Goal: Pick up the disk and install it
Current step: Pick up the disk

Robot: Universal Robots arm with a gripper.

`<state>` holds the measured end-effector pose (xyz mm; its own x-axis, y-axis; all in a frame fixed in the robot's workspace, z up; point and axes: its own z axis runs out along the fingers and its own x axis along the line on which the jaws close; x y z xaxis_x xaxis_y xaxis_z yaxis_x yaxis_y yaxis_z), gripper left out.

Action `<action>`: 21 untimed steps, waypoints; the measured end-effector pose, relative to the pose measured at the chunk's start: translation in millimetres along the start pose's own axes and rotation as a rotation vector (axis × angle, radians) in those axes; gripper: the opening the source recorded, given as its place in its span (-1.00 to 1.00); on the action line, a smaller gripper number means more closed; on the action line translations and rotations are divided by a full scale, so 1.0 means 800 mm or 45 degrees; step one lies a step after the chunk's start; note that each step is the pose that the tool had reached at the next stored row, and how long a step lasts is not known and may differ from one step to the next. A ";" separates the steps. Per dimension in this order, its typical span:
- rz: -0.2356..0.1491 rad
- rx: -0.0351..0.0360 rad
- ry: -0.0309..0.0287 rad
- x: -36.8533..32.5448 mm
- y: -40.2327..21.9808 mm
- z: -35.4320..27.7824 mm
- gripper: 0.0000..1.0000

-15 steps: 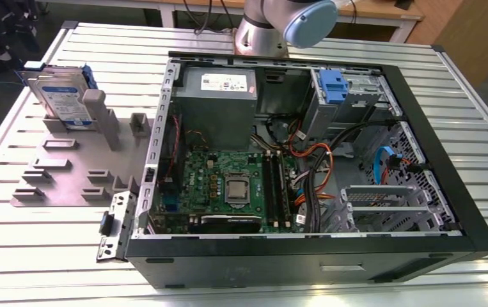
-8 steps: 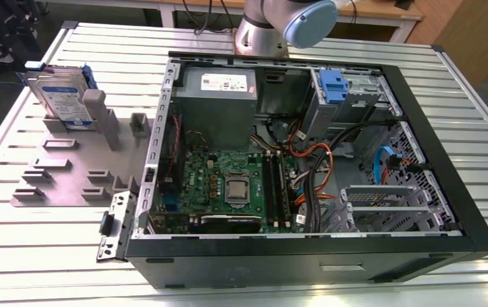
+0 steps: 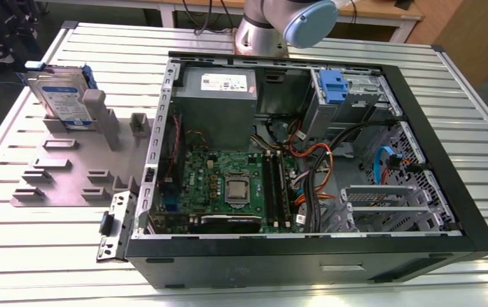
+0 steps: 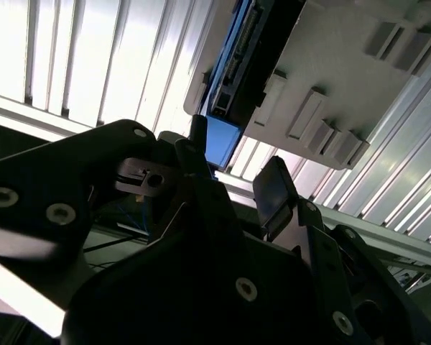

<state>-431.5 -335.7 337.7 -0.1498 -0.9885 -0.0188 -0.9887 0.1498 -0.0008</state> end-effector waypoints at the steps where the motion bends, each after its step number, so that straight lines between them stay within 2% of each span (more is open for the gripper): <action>1: 0.000 -0.0009 0.0002 0.0000 0.0001 -0.0001 0.06; 9: -0.002 -0.0030 0.0004 -0.0008 0.0001 0.0019 0.06; 19: -0.050 -0.0033 0.0001 -0.0030 0.0045 0.0143 0.06; 21: -0.054 -0.0035 0.0001 -0.0028 0.0051 0.0149 0.06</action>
<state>-435.2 -332.7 325.9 -0.1073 -0.9940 -0.0187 -0.9942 0.1073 0.0011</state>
